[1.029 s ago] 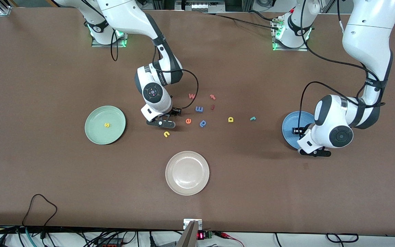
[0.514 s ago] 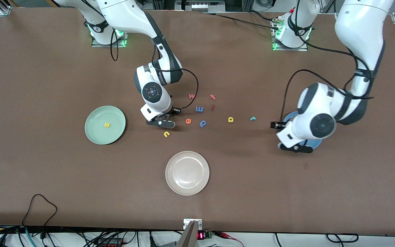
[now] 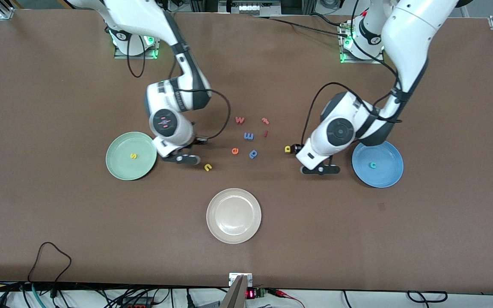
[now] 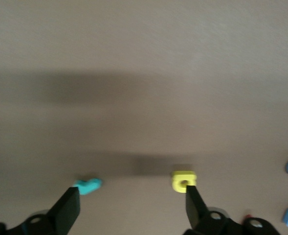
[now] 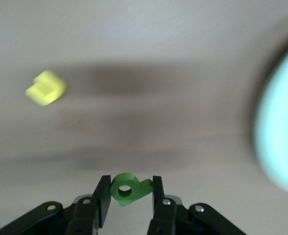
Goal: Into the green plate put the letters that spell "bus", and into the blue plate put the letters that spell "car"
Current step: 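Carry the green a to the green plate while the left gripper grasps yellow letter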
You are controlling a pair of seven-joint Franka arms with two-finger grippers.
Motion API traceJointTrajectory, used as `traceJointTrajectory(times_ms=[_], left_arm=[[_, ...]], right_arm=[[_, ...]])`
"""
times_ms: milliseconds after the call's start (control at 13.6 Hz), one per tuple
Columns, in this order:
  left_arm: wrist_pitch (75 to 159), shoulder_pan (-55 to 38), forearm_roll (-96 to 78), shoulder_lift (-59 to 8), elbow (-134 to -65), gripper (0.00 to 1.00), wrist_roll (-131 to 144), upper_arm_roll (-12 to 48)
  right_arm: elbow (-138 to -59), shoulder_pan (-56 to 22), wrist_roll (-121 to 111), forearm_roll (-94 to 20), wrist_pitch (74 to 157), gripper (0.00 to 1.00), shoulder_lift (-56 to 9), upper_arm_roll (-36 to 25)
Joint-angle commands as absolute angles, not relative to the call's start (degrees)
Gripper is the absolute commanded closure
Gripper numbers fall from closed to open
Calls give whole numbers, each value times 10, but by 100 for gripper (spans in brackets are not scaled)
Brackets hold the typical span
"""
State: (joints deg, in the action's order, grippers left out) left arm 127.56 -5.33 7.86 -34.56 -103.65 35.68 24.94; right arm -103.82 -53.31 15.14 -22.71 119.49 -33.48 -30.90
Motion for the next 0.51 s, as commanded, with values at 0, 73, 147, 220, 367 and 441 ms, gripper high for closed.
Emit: traceJointTrajectory(times_ms=[0, 73, 147, 220, 367, 441], left_arm=[[1288, -51, 86, -347, -1037, 11, 375, 250], [1289, -52, 87, -349, -1037, 12, 375, 250], [1294, -53, 89, -352, -1037, 12, 375, 250], [1303, -54, 89, -353, -1039, 12, 376, 250], [1305, -54, 89, -355, -1039, 12, 375, 250], [1306, -54, 89, -355, -1039, 13, 375, 250]], right_arm=[[-1077, -535, 63, -228, 1190, 79, -325, -376], [-1088, -535, 53, -228, 1193, 79, -324, -384], [-1094, -534, 34, -228, 1201, 79, -325, -391], [-1103, -524, 4, -228, 1214, 79, -329, -397], [-1119, -513, -11, -228, 1231, 78, -333, -396], [-1128, -517, -11, -228, 1244, 78, -334, -396]])
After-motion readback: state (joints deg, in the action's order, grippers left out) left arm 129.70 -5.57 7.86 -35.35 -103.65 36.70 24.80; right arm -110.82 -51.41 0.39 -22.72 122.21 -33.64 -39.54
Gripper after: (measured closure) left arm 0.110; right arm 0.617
